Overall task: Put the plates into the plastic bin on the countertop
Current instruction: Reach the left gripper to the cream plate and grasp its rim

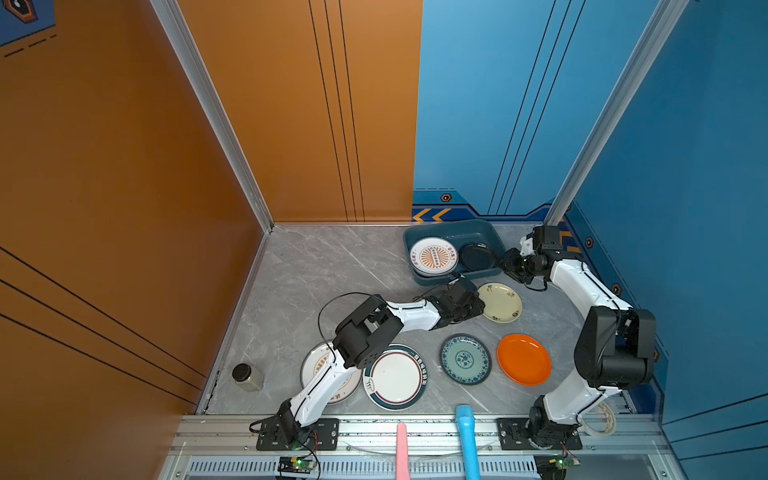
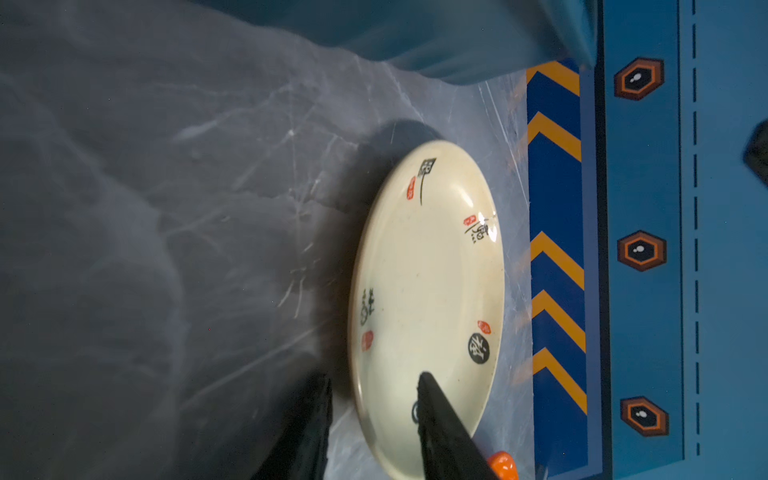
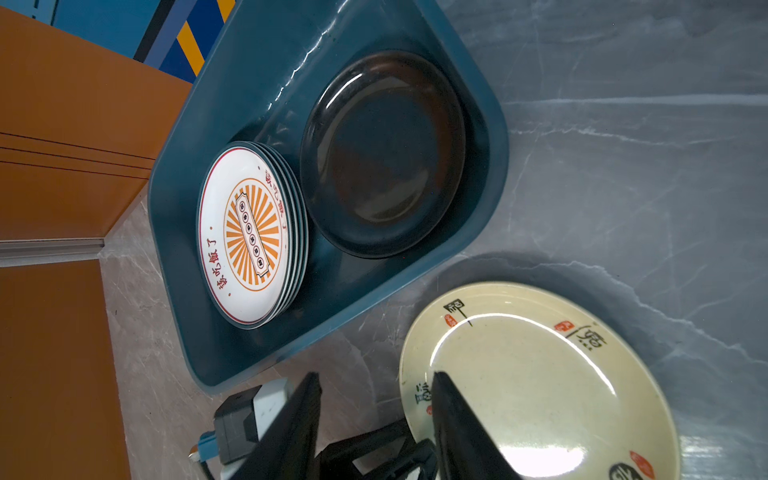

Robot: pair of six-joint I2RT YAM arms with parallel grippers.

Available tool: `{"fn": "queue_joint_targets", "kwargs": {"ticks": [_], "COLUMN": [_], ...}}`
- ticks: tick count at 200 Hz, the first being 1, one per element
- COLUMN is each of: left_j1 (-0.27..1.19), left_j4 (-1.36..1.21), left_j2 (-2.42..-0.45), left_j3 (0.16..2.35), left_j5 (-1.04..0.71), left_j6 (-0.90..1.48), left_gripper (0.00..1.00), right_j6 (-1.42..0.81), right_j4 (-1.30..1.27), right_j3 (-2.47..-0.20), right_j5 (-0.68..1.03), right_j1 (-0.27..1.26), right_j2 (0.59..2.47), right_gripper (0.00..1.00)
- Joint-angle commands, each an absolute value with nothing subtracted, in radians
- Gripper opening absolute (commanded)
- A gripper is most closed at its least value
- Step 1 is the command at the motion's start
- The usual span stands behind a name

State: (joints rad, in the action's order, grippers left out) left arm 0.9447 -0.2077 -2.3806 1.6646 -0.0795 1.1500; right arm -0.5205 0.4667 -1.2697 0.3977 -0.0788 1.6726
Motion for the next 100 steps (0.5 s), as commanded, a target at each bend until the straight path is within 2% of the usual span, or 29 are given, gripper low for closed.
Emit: {"fn": "queue_joint_targets", "kwargs": {"ticks": [1,29,47,87,100], "left_j1": [0.95,0.945,0.943,0.935,0.934], "left_j4": [-0.15,-0.153,-0.155,-0.138,-0.116], "left_j2": [-2.449,-2.476,-2.477,-2.465,-2.442], "left_j3": [1.683,1.691,1.682,1.674,1.667], "left_j5": [-0.031,-0.029,-0.019,-0.016,-0.01], "left_j6": [1.165,1.168,1.157,1.116,1.085], "left_gripper": [0.35,0.24,0.13,0.05,0.0], "right_j6": [-0.526,-0.526,-0.526,-0.528,-0.526], "right_j4": [0.449,0.448,0.443,0.439,0.439], "right_j3": [-1.25,-1.249,-1.245,-1.238,-1.236], "right_j5": [0.417,0.421,0.424,0.433,0.436], "right_j1": [-0.087,-0.087,-0.089,-0.089,-0.09], "right_j2": [1.64,1.639,1.64,1.634,1.63], "right_gripper": [0.47,0.47,0.47,0.47,0.47]}}
